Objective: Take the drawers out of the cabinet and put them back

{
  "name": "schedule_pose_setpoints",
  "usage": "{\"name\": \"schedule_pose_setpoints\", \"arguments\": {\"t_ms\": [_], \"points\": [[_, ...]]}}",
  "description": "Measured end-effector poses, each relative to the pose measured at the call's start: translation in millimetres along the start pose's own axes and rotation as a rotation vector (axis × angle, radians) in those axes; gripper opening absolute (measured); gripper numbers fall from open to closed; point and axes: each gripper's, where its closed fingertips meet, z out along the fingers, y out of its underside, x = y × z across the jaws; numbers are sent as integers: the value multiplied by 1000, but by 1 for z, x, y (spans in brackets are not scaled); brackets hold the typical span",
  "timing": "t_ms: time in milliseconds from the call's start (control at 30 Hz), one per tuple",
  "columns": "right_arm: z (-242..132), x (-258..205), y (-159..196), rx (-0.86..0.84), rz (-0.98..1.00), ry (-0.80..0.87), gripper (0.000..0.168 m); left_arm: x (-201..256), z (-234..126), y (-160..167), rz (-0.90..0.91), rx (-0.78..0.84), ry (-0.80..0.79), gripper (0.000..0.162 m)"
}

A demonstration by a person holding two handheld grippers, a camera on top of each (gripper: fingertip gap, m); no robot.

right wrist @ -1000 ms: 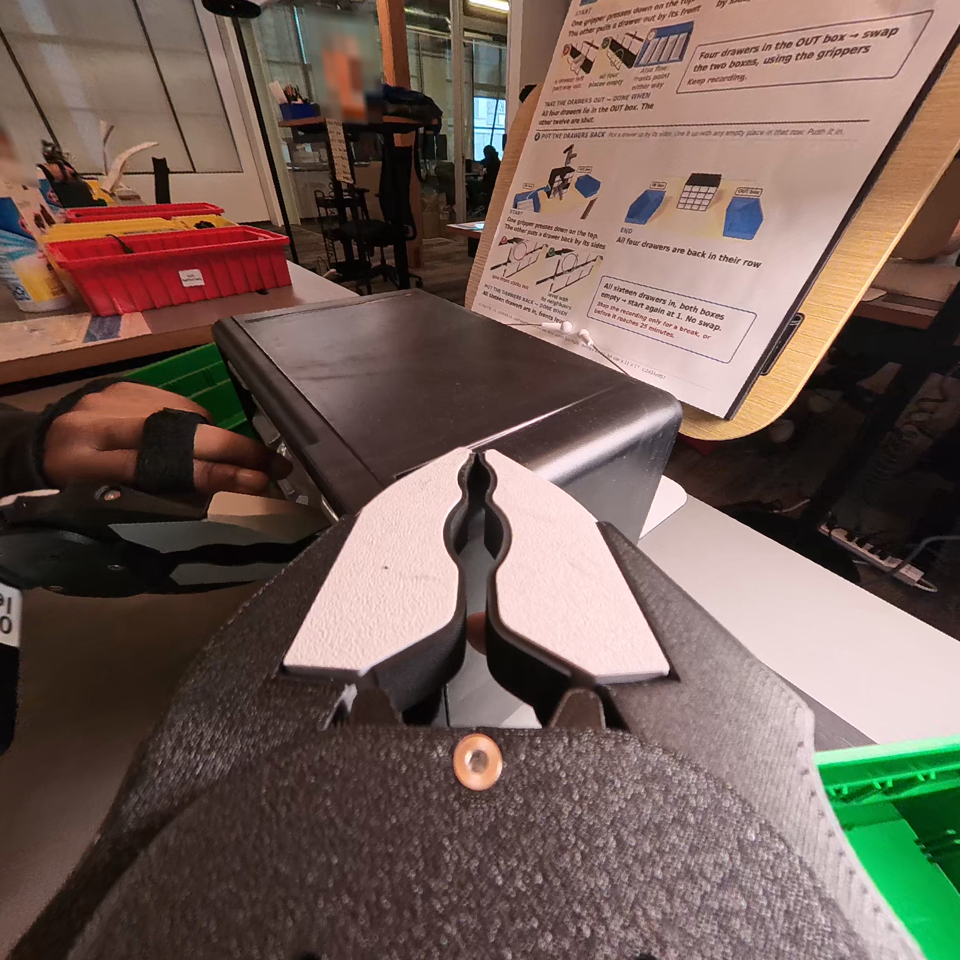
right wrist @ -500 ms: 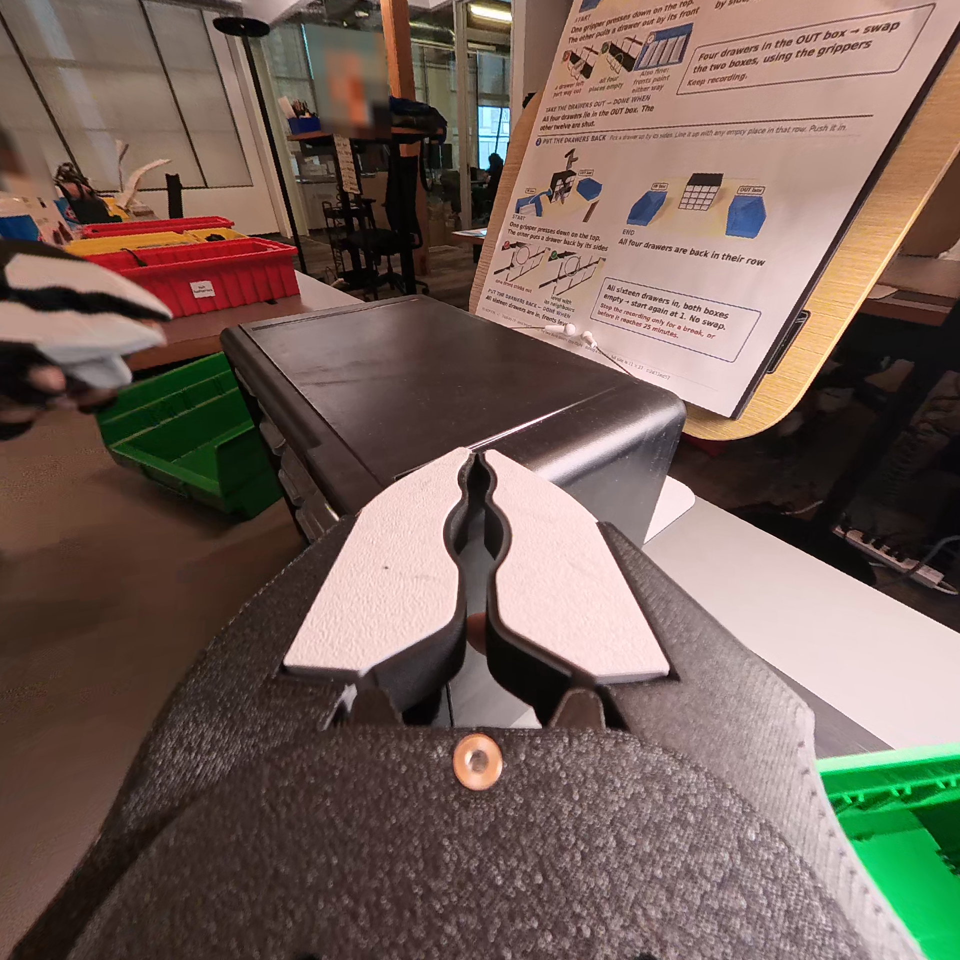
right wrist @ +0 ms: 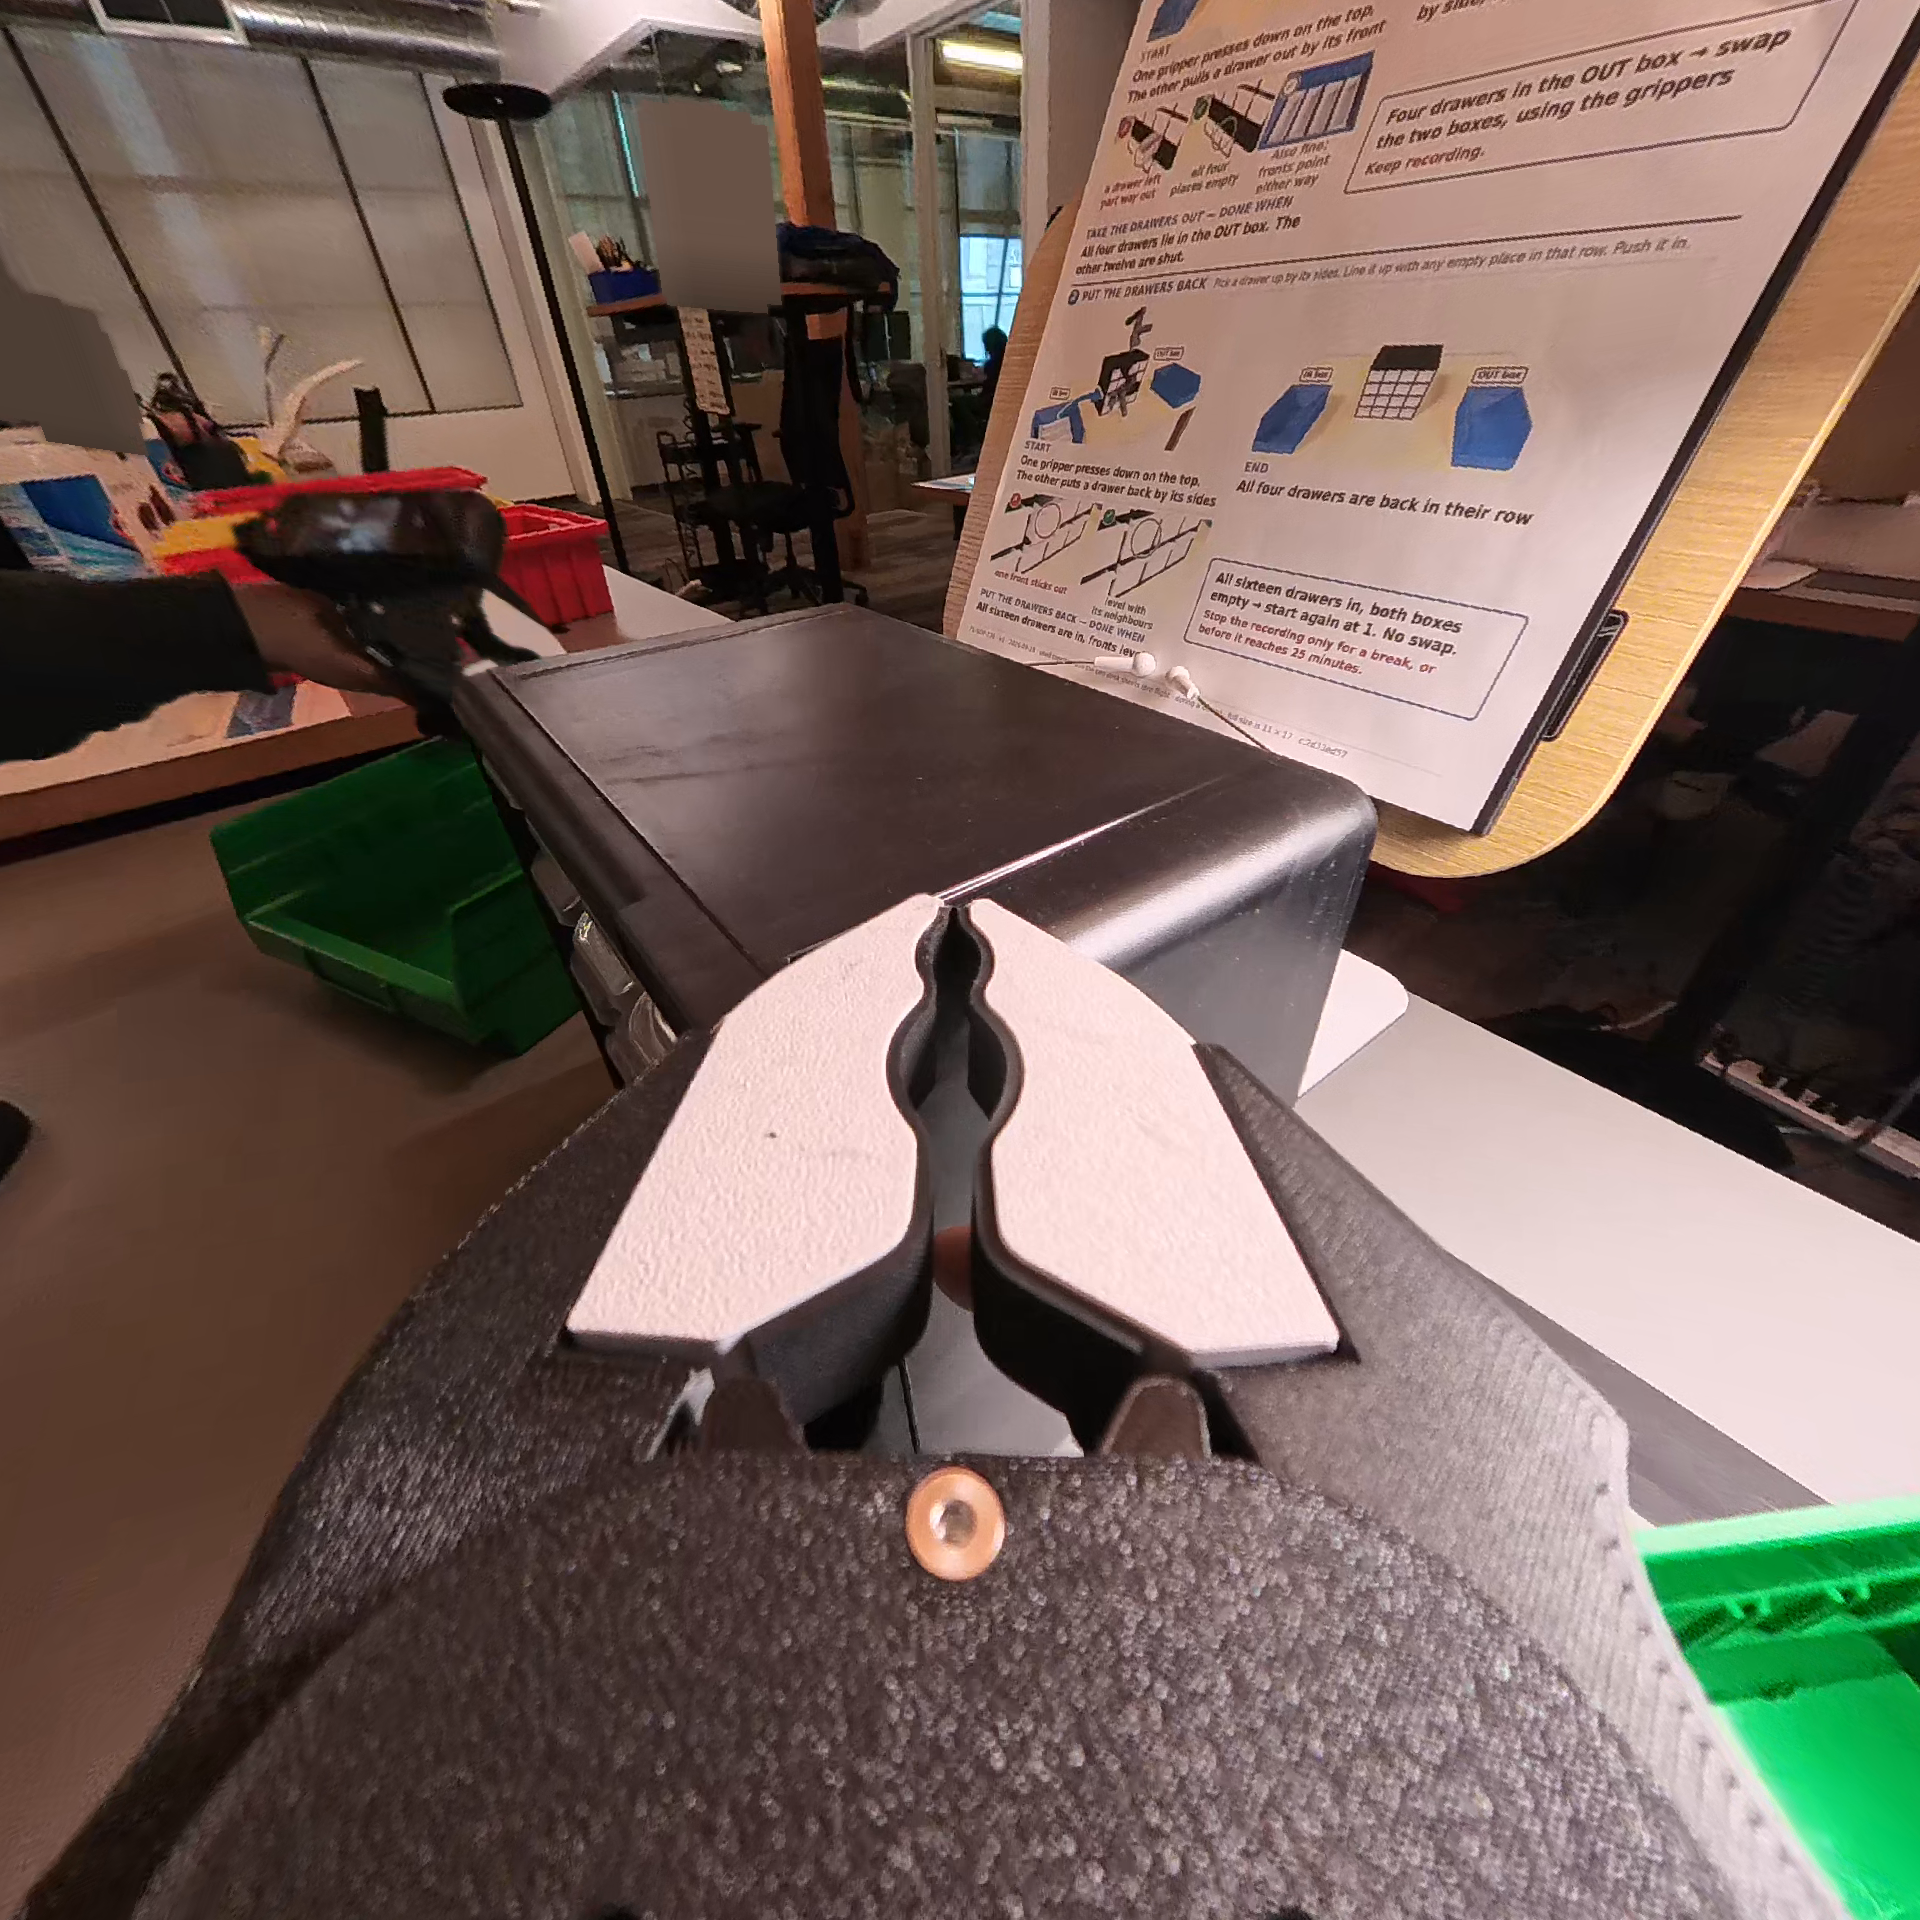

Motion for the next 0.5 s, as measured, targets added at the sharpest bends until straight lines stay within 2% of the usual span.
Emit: {"name": "schedule_pose_setpoints", "arguments": {"t_ms": [167,267,333,400,433,500], "points": [[1,0,0,7,13,-17,0,17,36,38,157,-293,133,34],[1,0,0,3,8,-18,0,21,46,51,225,-401,163,34],[1,0,0,0,3,-18,0,20,51,59,285,-464,141,29],[1,0,0,-1,2,-19,0,22,52,67,345,-524,127,16],[1,0,0,-1,2,-20,0,24,52,68,365,-541,122,5],[1,0,0,-2,0,-20,0,34,47,68,377,-555,154,2]]}}
